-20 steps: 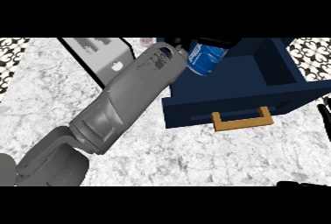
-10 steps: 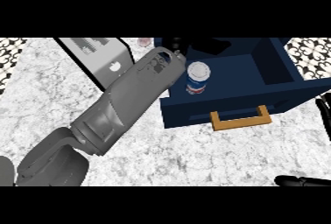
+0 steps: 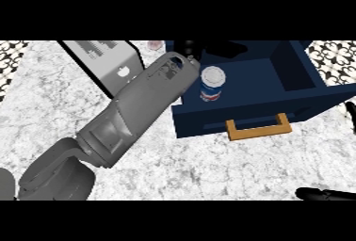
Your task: Pick up the can, place it into the drawer and close the drawer
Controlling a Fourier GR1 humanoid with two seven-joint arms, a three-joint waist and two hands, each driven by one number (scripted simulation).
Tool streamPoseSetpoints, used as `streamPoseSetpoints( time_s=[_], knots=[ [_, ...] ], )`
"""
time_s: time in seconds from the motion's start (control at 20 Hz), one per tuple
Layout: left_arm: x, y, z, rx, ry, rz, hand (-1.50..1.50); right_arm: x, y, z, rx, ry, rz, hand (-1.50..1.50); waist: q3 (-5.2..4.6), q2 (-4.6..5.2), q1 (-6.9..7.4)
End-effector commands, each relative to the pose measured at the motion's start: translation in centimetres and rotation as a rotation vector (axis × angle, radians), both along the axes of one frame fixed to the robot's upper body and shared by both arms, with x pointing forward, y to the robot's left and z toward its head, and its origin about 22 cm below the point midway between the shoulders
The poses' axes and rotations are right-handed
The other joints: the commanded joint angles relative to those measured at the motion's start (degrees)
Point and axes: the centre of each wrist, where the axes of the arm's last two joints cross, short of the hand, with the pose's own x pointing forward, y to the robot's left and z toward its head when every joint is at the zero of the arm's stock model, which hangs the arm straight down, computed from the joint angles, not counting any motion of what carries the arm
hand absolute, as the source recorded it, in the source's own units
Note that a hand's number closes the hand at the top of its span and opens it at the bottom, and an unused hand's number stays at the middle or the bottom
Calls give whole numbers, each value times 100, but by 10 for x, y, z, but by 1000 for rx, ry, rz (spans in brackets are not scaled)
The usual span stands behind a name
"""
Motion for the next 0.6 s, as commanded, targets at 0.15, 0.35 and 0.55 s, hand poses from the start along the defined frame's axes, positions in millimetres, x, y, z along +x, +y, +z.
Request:
streamPoseSetpoints(
  time_s=[0.15, 0.35, 0.55],
  knots=[
    [1, 4, -5, -63, 20, 21, -150, -12, -2, 24, -236, -99, -13, -150, -5, -8, 8],
    [1, 0, 5, -108, 19, -26, -150, 1, 5, 17, -335, -114, -29, -150, -5, -3, 213],
    [-3, -5, 8, -141, -12, -16, -150, 7, 14, 22, -436, -147, -23, -150, -5, -20, 222]
  ],
)
